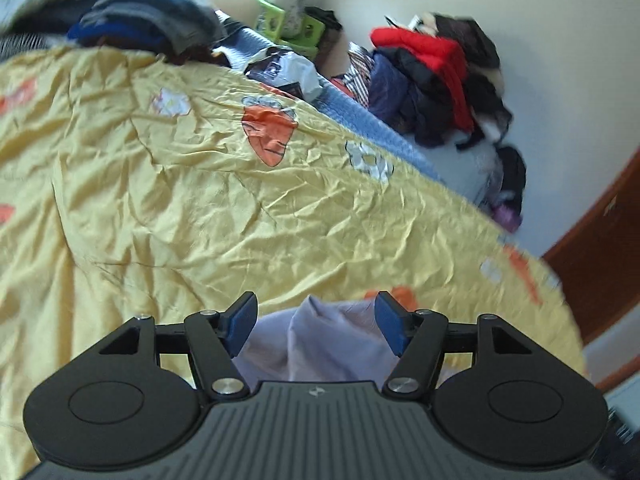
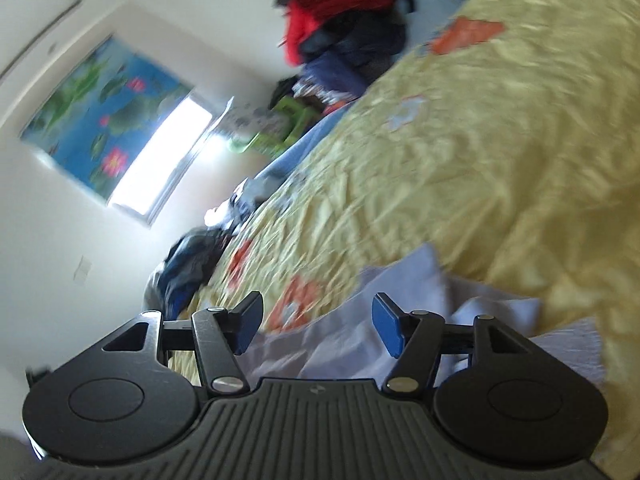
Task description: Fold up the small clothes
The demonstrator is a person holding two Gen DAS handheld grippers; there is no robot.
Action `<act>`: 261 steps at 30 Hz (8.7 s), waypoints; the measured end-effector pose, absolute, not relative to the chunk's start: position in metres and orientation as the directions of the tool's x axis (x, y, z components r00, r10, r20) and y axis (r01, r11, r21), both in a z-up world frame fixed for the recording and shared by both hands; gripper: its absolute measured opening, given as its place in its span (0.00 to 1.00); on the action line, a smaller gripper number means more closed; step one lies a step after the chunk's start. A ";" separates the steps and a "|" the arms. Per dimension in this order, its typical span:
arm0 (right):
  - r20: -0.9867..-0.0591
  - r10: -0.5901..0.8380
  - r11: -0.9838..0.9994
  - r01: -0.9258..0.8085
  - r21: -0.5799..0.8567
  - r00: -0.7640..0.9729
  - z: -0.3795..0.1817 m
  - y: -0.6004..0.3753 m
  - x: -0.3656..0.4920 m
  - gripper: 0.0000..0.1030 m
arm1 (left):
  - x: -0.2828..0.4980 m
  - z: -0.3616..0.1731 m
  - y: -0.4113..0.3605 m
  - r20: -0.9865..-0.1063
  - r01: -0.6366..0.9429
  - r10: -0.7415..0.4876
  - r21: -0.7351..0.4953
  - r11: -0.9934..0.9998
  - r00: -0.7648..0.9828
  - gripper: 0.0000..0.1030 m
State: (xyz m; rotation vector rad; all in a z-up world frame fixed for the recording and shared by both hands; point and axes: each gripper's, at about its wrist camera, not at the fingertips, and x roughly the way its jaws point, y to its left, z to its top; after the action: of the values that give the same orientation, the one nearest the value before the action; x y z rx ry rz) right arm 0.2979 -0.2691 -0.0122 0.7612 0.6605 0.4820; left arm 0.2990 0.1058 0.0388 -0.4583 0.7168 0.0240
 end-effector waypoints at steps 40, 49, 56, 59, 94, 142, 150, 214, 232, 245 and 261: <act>-0.557 0.556 0.793 -0.193 0.578 0.617 -0.019 -0.166 0.307 0.79 | 0.206 -0.012 0.052 -0.700 0.006 -0.034 -0.043 0.999 0.714 0.72; -0.543 0.459 0.886 -0.323 0.331 0.703 0.010 -0.146 0.244 0.79 | 0.189 -0.002 0.068 -0.662 0.011 -0.052 -0.066 0.998 0.748 0.73; -0.511 0.410 0.856 -0.512 -0.070 0.755 0.023 -0.099 0.137 0.80 | 0.199 0.009 0.130 -0.662 -0.047 -0.122 -0.232 0.972 0.740 0.73; -0.484 0.384 0.828 -0.525 -0.196 0.786 0.018 -0.079 0.100 0.80 | 0.213 0.006 0.146 -0.669 -0.012 -0.223 -0.327 0.945 0.709 0.76; -0.410 0.120 0.610 -0.393 -0.688 0.904 -0.053 0.048 0.093 0.20 | 0.330 -0.034 0.126 -0.650 0.095 -0.470 -0.525 0.846 0.597 0.16; -0.372 0.480 0.869 -0.489 0.076 0.794 0.009 -0.081 0.101 0.08 | 0.288 0.041 0.064 -0.663 0.072 -0.204 -0.221 0.973 0.720 0.06; -0.342 0.497 0.867 -0.472 0.161 0.797 0.014 -0.103 0.096 0.08 | 0.282 0.054 0.050 -0.658 0.080 -0.196 -0.202 0.976 0.727 0.06; -0.356 0.432 0.721 -0.081 0.688 0.829 -0.055 -0.286 0.113 0.18 | 0.329 0.029 -0.172 -0.731 0.262 -0.402 -0.306 0.915 0.551 0.20; -0.341 0.474 0.613 -0.026 0.790 0.812 -0.068 -0.301 0.114 0.29 | 0.291 0.048 -0.120 -0.650 0.232 -0.316 -0.214 0.949 0.691 0.79; -0.249 0.528 0.362 0.051 0.931 0.812 -0.093 -0.323 0.113 0.09 | 0.216 0.011 -0.051 -0.688 0.183 -0.246 -0.165 0.969 0.682 0.79; -0.264 0.527 0.424 0.020 0.906 0.808 -0.084 -0.320 0.117 0.34 | 0.169 -0.007 -0.051 -0.684 0.237 -0.244 -0.106 0.966 0.688 0.79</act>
State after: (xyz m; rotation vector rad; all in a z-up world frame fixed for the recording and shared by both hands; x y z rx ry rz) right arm 0.1171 -0.3201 -0.0836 1.1001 0.5712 0.3395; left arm 0.1692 -0.0513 -0.0068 -0.0092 0.7662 -0.2690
